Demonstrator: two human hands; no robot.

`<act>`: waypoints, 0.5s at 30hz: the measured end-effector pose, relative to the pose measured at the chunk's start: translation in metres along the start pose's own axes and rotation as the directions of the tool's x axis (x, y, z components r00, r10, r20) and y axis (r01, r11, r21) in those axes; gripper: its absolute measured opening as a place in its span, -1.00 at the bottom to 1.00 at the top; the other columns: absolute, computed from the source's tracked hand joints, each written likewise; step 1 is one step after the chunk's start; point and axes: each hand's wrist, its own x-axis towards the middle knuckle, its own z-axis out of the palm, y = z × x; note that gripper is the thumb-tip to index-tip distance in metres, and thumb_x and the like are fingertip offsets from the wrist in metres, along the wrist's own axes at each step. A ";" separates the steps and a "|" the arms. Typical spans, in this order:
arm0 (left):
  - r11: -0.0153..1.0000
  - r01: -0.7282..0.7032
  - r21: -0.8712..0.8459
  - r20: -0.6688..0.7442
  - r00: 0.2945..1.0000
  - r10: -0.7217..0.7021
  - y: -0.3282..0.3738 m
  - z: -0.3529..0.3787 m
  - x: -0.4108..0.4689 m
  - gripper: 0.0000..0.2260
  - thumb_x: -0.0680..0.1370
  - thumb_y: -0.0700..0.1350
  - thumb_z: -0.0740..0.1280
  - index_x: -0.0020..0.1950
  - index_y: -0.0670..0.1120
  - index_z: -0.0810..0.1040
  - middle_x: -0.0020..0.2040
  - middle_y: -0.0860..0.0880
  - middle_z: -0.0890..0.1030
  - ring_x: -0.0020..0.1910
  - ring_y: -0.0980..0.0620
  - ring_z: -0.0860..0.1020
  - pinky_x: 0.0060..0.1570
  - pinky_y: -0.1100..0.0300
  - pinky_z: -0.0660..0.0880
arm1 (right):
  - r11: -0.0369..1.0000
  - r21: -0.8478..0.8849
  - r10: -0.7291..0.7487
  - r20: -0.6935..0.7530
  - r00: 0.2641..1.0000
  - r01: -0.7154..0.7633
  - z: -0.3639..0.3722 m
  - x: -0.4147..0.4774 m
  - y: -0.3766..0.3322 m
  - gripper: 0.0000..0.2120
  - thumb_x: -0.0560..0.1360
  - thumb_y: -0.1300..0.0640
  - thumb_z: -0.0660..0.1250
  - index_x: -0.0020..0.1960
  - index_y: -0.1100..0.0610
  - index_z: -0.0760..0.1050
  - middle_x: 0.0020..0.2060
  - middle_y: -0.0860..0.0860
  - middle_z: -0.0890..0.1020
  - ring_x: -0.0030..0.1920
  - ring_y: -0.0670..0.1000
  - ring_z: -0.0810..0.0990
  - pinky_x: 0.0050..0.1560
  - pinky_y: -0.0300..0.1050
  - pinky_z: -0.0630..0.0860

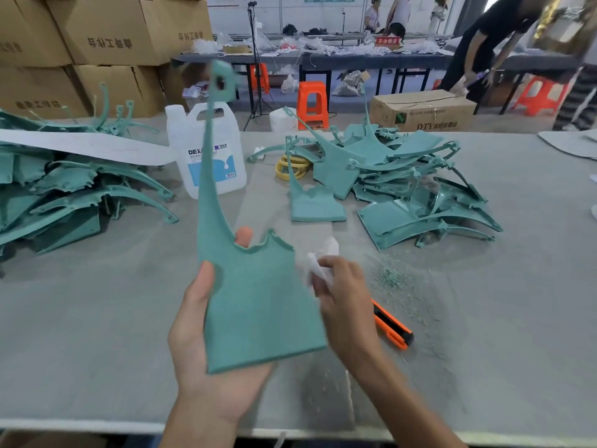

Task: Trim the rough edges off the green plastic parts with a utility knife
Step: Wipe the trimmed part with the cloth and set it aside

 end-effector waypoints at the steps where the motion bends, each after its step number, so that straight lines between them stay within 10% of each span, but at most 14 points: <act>1: 1.000 0.001 0.003 0.013 1.000 -0.001 0.001 0.002 0.001 -0.46 0.38 0.11 0.49 0.34 0.03 0.61 0.29 -0.11 0.63 0.13 -0.12 0.66 0.08 -0.10 0.60 | 0.994 0.100 0.036 0.005 0.999 -0.037 -0.001 0.000 0.002 -0.69 0.41 -0.01 0.38 0.14 -0.17 0.52 0.18 -0.11 0.48 0.24 0.03 0.51 0.22 -0.09 0.47; 4: 1.000 -0.008 0.015 -0.066 0.998 0.009 -0.001 0.004 0.005 -0.66 0.39 0.06 0.43 0.11 -0.02 0.73 0.13 -0.12 0.70 -0.04 -0.10 0.71 -0.16 0.02 0.64 | 0.965 0.256 -0.040 -0.068 0.997 0.057 0.002 -0.002 0.005 -0.66 0.26 -0.11 0.37 0.02 -0.34 0.54 0.05 -0.34 0.50 0.07 -0.20 0.56 0.04 -0.17 0.56; 11: 0.975 0.034 0.221 -0.133 0.991 -0.005 0.004 -0.009 0.006 -0.67 0.34 -0.15 0.28 0.00 0.03 0.74 0.04 -0.15 0.72 -0.15 -0.09 0.71 -0.30 0.07 0.64 | 0.979 0.169 -0.060 -0.281 0.958 0.110 -0.048 0.017 0.001 -0.88 0.67 0.10 0.26 -0.03 -0.06 0.46 -0.22 -0.05 0.57 -0.37 -0.23 0.51 -0.39 -0.36 0.44; 15: 0.956 0.112 0.271 -0.001 0.993 -0.116 -0.025 0.005 0.001 -0.75 0.32 -0.12 0.36 -0.06 -0.10 0.73 -0.17 -0.13 0.71 -0.26 -0.02 0.70 -0.36 0.17 0.62 | 0.900 0.042 -0.436 0.048 0.898 0.435 -0.018 -0.014 -0.032 -0.84 0.63 -0.07 0.28 0.17 -0.08 0.50 0.05 -0.14 0.54 0.04 -0.17 0.57 0.05 -0.29 0.47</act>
